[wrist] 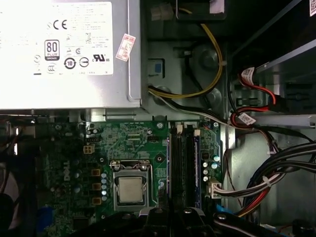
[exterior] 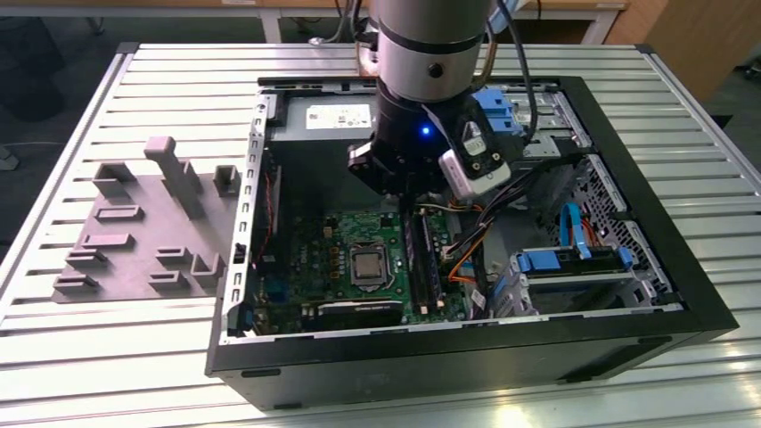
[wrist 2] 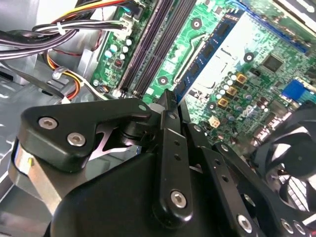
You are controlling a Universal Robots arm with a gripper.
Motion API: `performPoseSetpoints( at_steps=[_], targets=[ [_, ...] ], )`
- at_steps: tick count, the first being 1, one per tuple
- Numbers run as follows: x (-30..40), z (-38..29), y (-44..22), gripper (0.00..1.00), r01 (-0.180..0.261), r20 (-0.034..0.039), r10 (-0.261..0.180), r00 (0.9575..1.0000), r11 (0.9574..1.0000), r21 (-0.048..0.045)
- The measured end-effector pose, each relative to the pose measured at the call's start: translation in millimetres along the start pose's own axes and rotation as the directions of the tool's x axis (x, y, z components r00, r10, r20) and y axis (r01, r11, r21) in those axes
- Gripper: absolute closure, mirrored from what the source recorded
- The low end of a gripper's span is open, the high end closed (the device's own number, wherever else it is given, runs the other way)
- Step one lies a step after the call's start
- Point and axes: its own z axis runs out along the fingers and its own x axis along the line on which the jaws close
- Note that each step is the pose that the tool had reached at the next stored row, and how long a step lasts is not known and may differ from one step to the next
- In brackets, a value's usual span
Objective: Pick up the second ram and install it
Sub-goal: 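Insert the second ram into the second slot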
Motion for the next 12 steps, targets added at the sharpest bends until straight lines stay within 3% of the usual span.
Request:
performPoseSetpoints(
  at_steps=[7, 12],
  targets=[
    [-2.1, 12.5, -0.2, 0.86, 0.048, -0.0033, -0.048, 0.9988, 0.9988, -0.0007],
    [-2.3, 13.5, -0.7, 0.86, 0.05, -0.0043, -0.05, 0.9987, 0.9987, -0.0006]
  ],
)
